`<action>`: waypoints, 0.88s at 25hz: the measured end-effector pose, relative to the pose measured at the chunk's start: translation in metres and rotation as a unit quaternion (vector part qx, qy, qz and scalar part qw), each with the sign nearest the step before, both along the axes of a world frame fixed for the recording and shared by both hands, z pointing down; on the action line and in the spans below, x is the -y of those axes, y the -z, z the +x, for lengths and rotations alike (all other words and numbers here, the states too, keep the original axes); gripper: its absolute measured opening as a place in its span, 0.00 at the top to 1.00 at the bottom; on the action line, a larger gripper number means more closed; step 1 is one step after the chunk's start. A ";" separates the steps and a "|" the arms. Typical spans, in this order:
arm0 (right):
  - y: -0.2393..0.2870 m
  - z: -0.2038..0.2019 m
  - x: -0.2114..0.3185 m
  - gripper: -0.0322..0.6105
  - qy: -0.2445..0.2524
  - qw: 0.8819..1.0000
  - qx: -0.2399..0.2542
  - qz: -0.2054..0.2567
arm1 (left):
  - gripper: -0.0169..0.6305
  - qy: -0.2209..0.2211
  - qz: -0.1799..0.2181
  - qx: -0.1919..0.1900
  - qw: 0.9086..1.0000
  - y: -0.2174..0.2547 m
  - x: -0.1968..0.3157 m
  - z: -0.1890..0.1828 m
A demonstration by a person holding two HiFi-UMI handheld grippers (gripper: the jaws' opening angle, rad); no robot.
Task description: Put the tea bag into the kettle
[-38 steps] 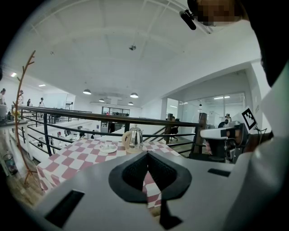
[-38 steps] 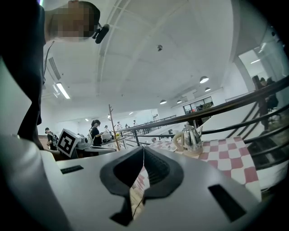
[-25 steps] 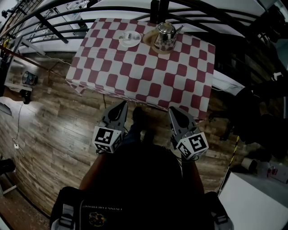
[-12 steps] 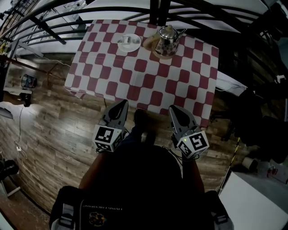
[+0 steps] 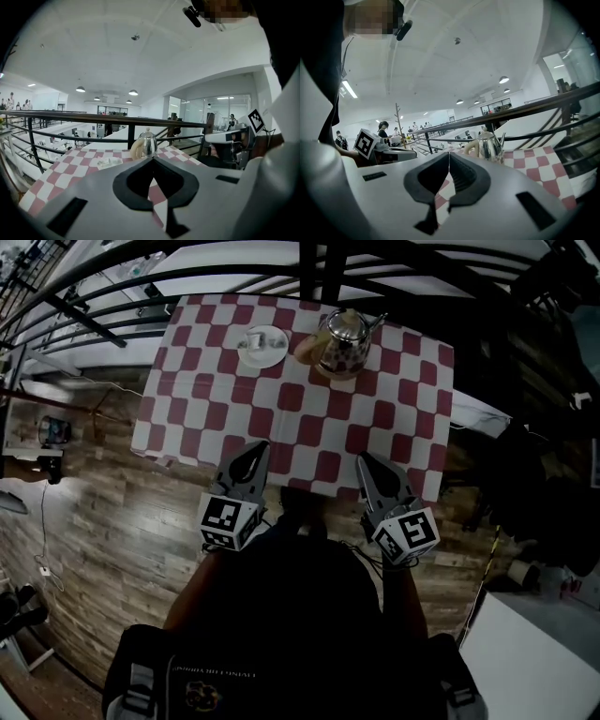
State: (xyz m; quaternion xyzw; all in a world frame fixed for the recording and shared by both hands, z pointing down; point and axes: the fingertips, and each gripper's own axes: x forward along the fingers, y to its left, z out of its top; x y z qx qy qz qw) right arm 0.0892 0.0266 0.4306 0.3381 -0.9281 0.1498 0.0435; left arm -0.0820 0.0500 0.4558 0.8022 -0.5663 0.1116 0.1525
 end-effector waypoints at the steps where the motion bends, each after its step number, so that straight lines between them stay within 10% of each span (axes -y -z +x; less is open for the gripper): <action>1: 0.000 -0.001 0.005 0.92 -0.004 1.000 0.000 0.002 | 0.97 -0.005 0.001 0.003 1.000 0.000 0.006 -0.002; 22: 0.040 -0.022 0.134 0.92 -0.073 0.993 -0.054 0.077 | 0.97 -0.086 0.048 0.036 0.994 0.033 0.144 0.001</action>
